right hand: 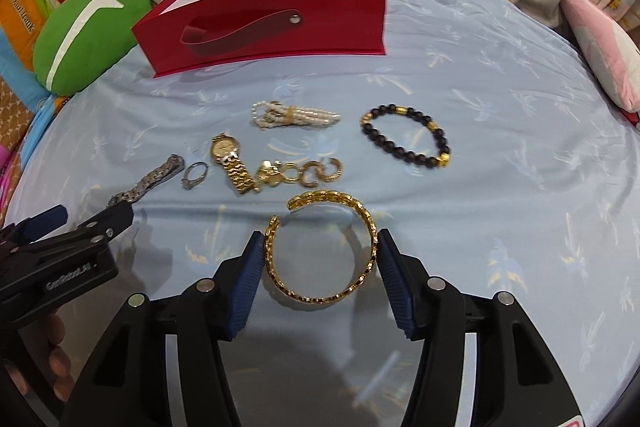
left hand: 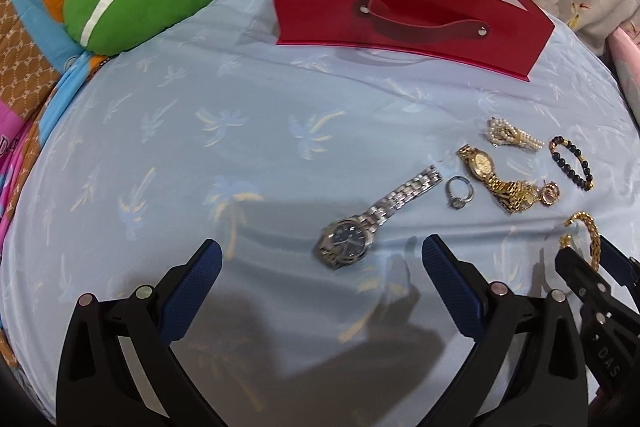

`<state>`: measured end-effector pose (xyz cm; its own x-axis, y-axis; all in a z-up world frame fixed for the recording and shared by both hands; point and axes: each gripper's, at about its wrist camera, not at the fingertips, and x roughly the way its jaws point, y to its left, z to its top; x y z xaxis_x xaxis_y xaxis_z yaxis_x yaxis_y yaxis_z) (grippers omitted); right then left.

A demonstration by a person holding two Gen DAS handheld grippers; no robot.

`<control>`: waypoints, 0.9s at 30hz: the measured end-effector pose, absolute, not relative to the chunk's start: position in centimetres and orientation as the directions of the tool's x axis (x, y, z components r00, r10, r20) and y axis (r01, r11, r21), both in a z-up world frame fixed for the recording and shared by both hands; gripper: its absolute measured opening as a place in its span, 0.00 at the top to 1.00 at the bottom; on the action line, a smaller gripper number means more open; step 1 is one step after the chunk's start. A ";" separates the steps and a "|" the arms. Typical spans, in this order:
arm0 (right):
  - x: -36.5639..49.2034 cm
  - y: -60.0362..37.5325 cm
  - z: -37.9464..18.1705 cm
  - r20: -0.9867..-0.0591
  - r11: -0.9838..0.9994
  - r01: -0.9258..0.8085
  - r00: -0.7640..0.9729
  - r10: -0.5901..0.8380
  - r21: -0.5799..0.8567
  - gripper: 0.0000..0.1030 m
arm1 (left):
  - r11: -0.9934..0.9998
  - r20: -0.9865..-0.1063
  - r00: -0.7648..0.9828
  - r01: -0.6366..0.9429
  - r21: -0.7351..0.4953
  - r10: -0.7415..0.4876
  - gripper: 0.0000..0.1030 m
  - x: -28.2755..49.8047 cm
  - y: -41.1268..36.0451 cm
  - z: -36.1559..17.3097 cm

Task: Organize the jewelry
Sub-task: 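Grasp the gold twisted bangle with the right tool while the left tool grasps the silver watch, then carry the bangle and silver watch into the red box and release both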

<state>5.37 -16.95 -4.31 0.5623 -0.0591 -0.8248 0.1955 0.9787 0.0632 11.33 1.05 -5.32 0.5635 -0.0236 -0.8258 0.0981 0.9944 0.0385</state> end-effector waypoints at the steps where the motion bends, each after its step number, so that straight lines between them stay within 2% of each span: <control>1: 5.2 -17.2 -4.4 -0.826 0.978 0.200 0.560 -0.060 0.064 0.47 | 0.994 -0.827 0.562 0.105 0.039 -0.027 0.08 11.5 0.7 -5.5; 2: 5.1 -17.5 -4.4 -0.827 0.977 0.204 0.558 -0.061 0.065 0.47 | 0.993 -0.829 0.559 0.113 0.039 -0.031 0.10 11.7 0.4 -5.7; 4: 4.9 -18.0 -4.5 -0.829 0.974 0.213 0.555 -0.062 0.070 0.47 | 0.991 -0.839 0.543 0.128 0.026 -0.048 0.24 12.0 0.0 -6.2; 5: 4.8 -18.2 -4.5 -0.830 0.974 0.216 0.554 -0.061 0.073 0.47 | 0.992 -0.838 0.543 0.128 0.022 -0.051 0.24 12.0 -0.1 -6.3; 8: 4.7 -18.7 -4.5 -0.831 0.972 0.222 0.553 -0.059 0.079 0.47 | 0.990 -0.830 0.554 0.140 0.022 -0.060 0.33 11.8 -0.5 -6.2; 11: 4.8 -18.8 -4.5 -0.831 0.972 0.220 0.554 -0.055 0.083 0.47 | 0.987 -0.825 0.561 0.156 0.023 -0.070 0.48 11.6 -1.0 -6.0; 13: 4.7 -19.0 -4.4 -0.831 0.972 0.218 0.554 -0.050 0.087 0.47 | 0.987 -0.822 0.565 0.157 0.022 -0.072 0.70 11.5 -1.1 -5.9; 14: 4.7 -19.0 -4.4 -0.831 0.972 0.216 0.555 -0.048 0.089 0.47 | 0.987 -0.824 0.562 0.160 0.013 -0.080 0.73 11.5 -1.0 -5.8; 27: 3.9 -18.6 -3.0 -0.819 0.975 0.204 0.572 -0.047 0.086 0.47 | 0.983 -0.796 0.590 0.178 -0.037 -0.137 0.74 10.1 -0.9 -2.9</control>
